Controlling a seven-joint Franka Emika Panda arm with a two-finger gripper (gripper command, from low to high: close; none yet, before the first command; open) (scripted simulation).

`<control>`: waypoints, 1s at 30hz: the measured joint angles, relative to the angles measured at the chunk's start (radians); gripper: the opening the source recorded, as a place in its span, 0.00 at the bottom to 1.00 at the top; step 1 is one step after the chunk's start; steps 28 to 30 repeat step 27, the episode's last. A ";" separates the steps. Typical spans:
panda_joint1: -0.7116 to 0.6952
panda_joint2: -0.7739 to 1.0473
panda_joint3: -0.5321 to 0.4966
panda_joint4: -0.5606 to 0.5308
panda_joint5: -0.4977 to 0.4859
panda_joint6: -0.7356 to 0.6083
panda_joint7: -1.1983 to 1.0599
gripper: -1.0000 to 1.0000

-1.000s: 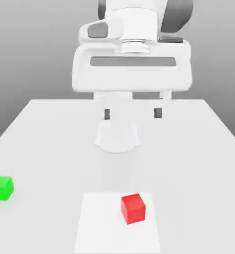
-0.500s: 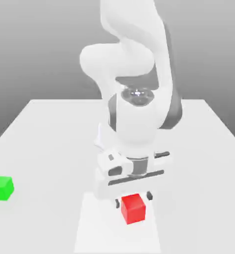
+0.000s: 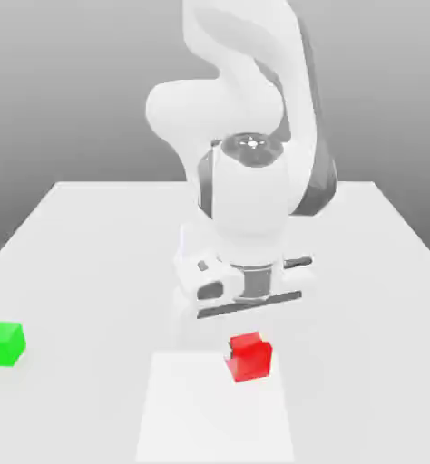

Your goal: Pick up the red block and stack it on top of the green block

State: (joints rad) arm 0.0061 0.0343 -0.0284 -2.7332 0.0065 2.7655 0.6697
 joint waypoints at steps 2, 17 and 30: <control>-0.061 0.001 -0.031 0.018 0.006 -0.018 0.085 0.00; -0.493 0.027 -0.284 0.161 0.035 -0.136 0.763 0.00; -0.571 0.206 -0.247 0.192 0.174 0.005 0.760 1.00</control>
